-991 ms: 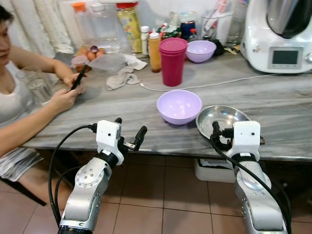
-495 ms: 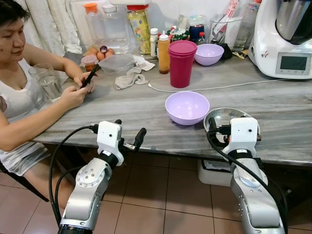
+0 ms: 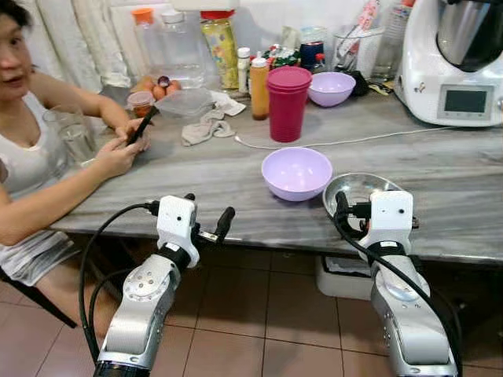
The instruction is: Setting the table
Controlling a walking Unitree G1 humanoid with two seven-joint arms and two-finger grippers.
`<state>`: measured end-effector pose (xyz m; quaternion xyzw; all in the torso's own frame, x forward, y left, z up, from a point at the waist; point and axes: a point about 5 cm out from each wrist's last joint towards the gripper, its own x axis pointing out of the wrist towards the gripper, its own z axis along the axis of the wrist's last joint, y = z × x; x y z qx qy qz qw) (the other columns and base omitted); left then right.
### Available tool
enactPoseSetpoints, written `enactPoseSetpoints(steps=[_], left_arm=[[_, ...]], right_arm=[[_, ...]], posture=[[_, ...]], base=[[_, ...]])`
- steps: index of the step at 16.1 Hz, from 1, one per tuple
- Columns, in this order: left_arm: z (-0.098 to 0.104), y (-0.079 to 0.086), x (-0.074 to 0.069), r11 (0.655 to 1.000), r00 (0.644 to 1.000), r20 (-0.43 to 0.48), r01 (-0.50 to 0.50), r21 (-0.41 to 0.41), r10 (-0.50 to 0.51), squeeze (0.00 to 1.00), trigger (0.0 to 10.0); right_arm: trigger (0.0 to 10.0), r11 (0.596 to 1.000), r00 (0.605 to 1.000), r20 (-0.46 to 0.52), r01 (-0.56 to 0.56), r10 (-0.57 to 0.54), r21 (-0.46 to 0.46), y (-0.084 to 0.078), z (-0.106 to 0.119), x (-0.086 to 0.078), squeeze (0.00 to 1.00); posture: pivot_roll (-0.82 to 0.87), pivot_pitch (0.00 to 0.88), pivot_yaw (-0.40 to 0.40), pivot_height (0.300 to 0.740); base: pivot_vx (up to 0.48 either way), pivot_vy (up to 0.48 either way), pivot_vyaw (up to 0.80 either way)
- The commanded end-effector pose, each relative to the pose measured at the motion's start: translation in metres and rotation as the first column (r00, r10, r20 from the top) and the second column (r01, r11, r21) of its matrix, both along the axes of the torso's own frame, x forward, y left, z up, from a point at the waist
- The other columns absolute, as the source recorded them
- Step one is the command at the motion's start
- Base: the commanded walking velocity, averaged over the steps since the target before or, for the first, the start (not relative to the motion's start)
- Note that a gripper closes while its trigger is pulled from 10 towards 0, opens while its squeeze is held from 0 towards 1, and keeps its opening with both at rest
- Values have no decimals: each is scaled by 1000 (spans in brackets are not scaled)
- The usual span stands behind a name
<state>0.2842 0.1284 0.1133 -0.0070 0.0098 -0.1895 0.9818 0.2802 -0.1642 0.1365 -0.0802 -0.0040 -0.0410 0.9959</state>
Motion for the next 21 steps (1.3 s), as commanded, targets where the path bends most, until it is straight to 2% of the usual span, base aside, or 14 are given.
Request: enactPoseSetpoints(steps=[1, 8, 14, 21], left_arm=[[0, 2, 2, 1000, 1000, -5, 0, 19, 0, 0, 10000], [-2, 0, 3, 1000, 1000, -17, -1, 23, 1, 0, 10000], [-3, -1, 4, 999, 1000, -21, 0, 35, 1, 0, 10000], [-5, 0, 5, 999, 1000, -26, -10, 53, 11, 0, 10000]], right_arm=[[10000, 1000, 1000, 13, -8, 8, 8, 2, 3, 2, 0], [10000, 1000, 1000, 24, -15, 15, -13, 3, 5, 1, 0], [10000, 1000, 1000, 1, 3, -3, 20, -2, 1, 2, 0], [10000, 1000, 1000, -12, 8, -8, 30, -3, -2, 2, 0]], posture=[[-255, 0, 96, 740], [-263, 0, 100, 740], [-264, 0, 100, 740], [-266, 0, 100, 740]], base=[[0, 0, 0], [0, 0, 0], [0, 0, 0], [0, 0, -648]])
